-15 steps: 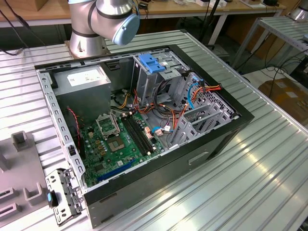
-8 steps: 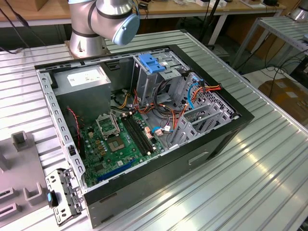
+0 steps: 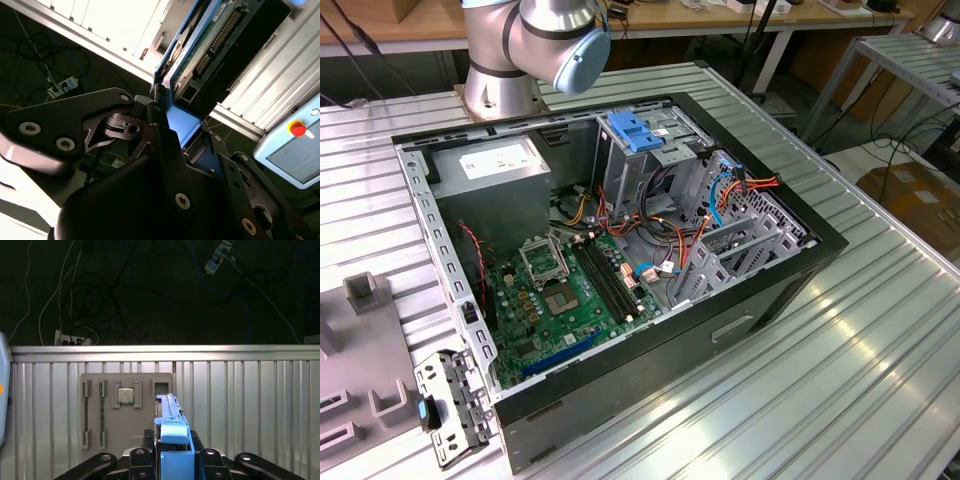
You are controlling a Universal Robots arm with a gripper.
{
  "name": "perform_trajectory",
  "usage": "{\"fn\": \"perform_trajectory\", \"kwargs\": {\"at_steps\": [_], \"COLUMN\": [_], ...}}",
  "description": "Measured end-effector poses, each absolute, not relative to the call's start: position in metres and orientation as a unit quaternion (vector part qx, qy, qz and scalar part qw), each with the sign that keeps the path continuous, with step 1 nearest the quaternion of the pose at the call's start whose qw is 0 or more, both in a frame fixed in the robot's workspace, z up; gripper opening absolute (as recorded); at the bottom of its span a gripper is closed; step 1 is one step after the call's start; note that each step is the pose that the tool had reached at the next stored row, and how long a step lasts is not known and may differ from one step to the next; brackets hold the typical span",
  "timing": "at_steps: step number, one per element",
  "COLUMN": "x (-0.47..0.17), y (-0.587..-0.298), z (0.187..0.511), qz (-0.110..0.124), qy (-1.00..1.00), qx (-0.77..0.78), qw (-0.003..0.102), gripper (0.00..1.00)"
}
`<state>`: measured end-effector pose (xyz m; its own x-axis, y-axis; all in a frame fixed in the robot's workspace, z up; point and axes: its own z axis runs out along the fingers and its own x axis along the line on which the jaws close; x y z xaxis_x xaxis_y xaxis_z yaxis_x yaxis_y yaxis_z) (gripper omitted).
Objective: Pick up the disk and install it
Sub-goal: 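Pick up the disk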
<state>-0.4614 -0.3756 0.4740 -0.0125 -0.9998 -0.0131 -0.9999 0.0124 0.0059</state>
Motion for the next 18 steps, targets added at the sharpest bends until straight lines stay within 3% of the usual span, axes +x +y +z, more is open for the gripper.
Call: {"fn": "perform_trajectory", "kwargs": {"at_steps": [18], "x": [-0.461], "y": [-0.376], "z": [0.494], "qz": [0.007], "qy": [0.711], "qx": [-0.703], "qw": [0.002], "gripper": [0.37]}}
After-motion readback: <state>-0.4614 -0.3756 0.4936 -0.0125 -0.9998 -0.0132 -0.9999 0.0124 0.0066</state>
